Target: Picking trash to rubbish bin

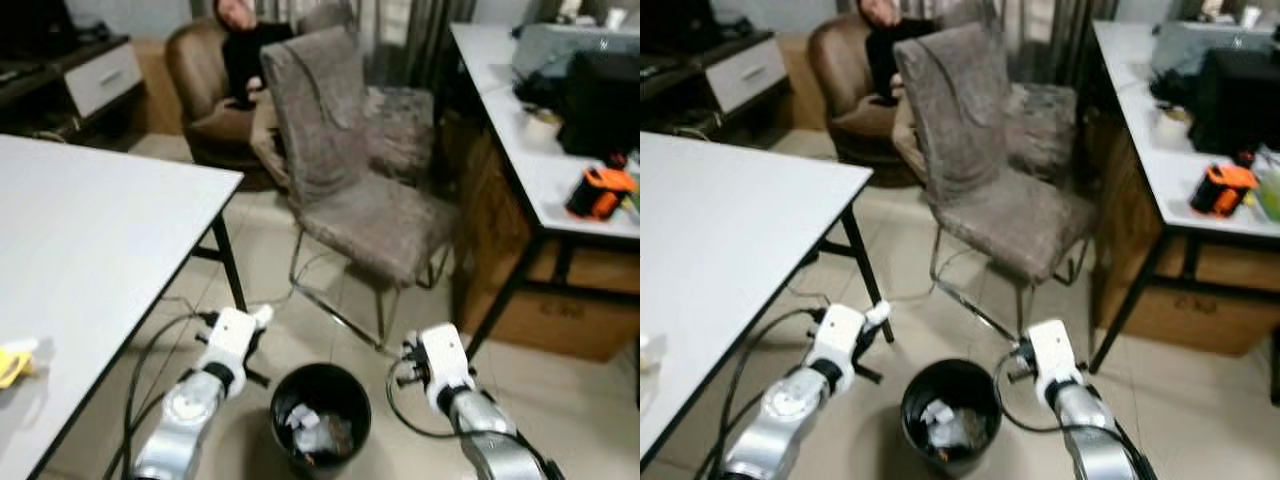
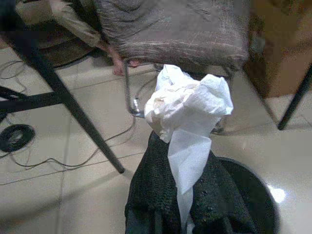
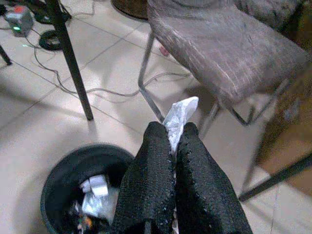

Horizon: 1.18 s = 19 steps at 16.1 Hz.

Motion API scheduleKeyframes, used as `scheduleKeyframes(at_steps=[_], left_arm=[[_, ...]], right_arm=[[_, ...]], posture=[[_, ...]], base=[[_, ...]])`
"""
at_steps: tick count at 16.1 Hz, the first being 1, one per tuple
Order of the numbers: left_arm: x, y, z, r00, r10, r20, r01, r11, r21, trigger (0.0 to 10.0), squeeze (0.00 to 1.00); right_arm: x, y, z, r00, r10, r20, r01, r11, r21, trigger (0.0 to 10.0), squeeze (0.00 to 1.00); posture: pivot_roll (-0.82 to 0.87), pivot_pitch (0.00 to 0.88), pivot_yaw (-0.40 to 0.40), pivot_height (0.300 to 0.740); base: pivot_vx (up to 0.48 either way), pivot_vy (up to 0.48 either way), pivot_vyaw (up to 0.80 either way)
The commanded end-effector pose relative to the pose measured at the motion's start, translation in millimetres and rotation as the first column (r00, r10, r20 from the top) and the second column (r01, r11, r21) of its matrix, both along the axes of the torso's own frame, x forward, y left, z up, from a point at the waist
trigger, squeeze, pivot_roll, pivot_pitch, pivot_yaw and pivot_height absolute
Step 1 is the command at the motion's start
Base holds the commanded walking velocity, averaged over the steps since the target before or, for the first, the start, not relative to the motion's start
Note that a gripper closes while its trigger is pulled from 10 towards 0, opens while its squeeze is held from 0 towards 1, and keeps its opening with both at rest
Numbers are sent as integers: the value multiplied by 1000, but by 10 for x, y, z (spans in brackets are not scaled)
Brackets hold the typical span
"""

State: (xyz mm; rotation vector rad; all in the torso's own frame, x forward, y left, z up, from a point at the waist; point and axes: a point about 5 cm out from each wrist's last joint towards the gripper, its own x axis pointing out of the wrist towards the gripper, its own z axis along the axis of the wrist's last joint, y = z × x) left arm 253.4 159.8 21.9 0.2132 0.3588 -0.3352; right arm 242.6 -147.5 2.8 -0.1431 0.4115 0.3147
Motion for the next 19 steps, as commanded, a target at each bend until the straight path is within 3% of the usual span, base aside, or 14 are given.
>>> scheduleKeyframes(at_steps=[1,4,5,7,10,12,13,16,17,18,19], left_arm=[[-11,73,9,1000,12,-3,-12,1000,13,10000,0],[-32,27,38,1000,-21,10,21,1000,-1,10000,0],[-22,41,55,999,-41,7,40,998,38,10000,0],[-40,94,94,1000,-27,3,27,999,32,10000,0],[-240,259,183,999,-37,-7,37,997,64,10000,0],[-323,324,256,999,-33,-9,34,997,65,10000,0],[-379,344,342,999,-38,-6,38,997,64,10000,0],[-397,337,419,999,-44,0,43,997,63,10000,0],[-403,334,420,999,-44,-3,44,997,64,10000,0],[-409,327,423,999,-43,-10,44,997,65,10000,0],[-419,320,428,999,-40,-17,41,997,66,10000,0]], right_arm=[[32,115,1,999,50,4,-50,999,1,10000,0],[166,239,36,997,82,17,-82,997,-3,10000,0],[261,329,51,996,87,14,-87,996,16,10000,0],[335,393,56,995,96,6,-96,995,29,10000,0],[471,459,78,995,99,-5,-98,993,63,10000,0],[595,508,159,993,120,0,-120,990,69,10000,0],[736,534,297,986,160,40,-161,987,28,10000,0],[963,508,542,984,153,87,-159,986,60,10000,0],[974,505,553,984,154,86,-161,985,69,10000,490],[983,498,557,984,159,79,-165,983,77,10000,804],[983,491,548,984,160,72,-166,982,90,10000,1000]], posture=[[-63,14,14,740],[-59,32,15,740],[-55,41,19,740],[-49,68,23,740],[15,150,14,740],[21,177,18,740],[18,210,20,740],[23,221,25,740],[24,218,24,740],[25,216,21,740],[27,214,19,740]], base=[[0,0,0],[0,0,0],[0,0,0],[0,0,0],[0,0,0],[0,0,0],[0,0,0],[0,0,0],[0,0,0],[0,0,0],[0,0,0]])
